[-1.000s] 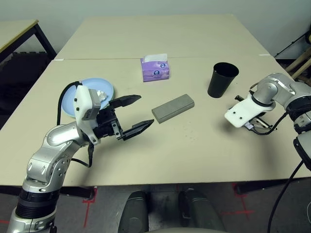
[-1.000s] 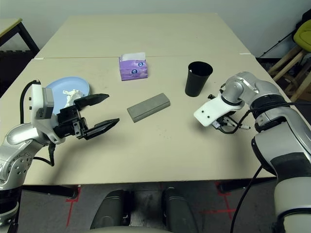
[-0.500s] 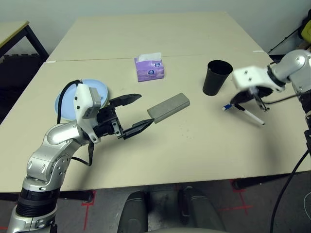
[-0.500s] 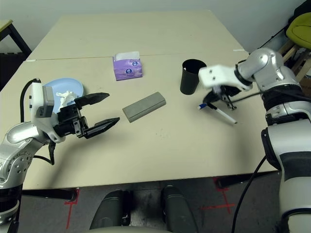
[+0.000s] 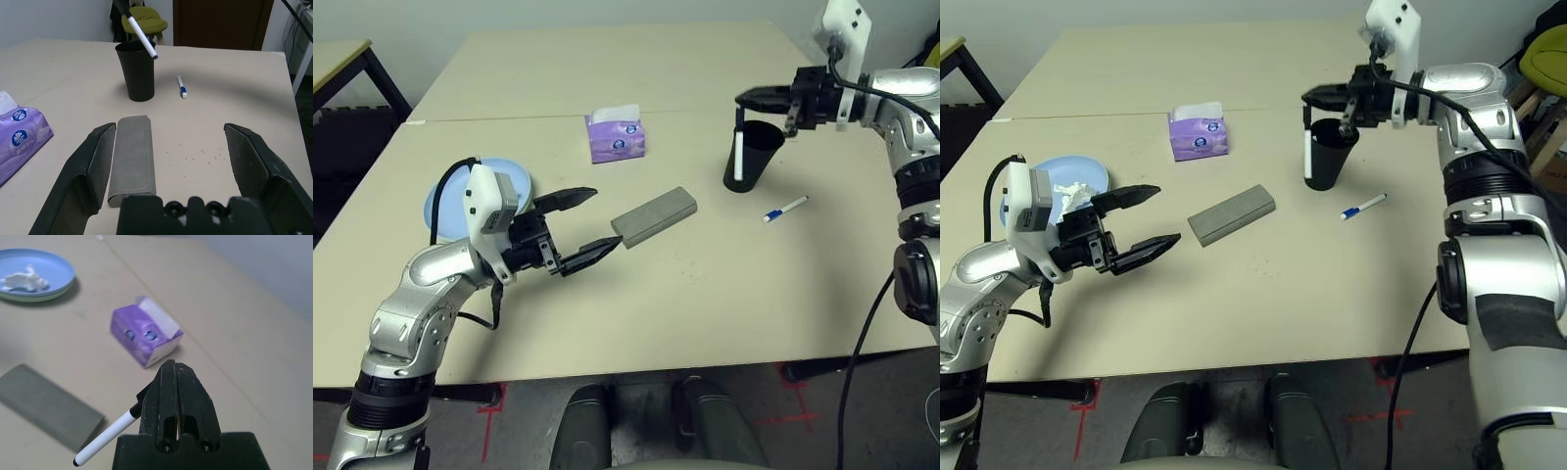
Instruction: Organize and tidy the items on the table.
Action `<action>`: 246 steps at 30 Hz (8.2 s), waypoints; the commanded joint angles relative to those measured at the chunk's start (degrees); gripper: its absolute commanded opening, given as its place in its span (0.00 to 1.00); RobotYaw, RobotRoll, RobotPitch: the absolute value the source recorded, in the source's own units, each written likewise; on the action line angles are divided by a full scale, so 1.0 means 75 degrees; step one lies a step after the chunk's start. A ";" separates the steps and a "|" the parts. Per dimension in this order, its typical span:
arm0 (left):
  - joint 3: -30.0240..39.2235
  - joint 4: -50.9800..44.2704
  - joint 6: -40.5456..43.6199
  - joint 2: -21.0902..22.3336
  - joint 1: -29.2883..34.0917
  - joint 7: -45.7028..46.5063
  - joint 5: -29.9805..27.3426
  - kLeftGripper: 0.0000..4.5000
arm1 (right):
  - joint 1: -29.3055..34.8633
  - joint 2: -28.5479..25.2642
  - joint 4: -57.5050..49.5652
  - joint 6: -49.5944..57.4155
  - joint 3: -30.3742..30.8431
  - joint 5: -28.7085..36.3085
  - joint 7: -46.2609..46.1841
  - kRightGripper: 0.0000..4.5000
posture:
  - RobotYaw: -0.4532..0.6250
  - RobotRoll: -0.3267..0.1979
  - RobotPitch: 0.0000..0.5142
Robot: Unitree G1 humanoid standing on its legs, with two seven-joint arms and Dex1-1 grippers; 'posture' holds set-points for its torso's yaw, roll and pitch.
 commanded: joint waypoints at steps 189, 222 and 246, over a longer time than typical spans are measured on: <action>0.0125 -0.0342 0.0034 -0.0015 0.0171 0.0732 0.0391 1.00 | -0.0661 -0.0463 0.3572 -0.6088 0.4107 -0.4761 0.2863 0.06 | 0.55 0.62 0.32; -0.0202 0.0712 -0.0557 -0.0250 -0.0609 0.0400 0.0753 1.00 | -0.0670 -0.0439 -0.0282 0.0676 0.1245 0.1632 0.1114 0.06 | 0.49 0.62 0.20; -0.0202 0.0878 -0.0626 -0.0222 -0.0688 0.0296 0.0811 1.00 | -0.0608 -0.0367 0.1383 -0.1409 0.0454 -0.0057 -0.1315 0.06 | 0.48 0.62 0.20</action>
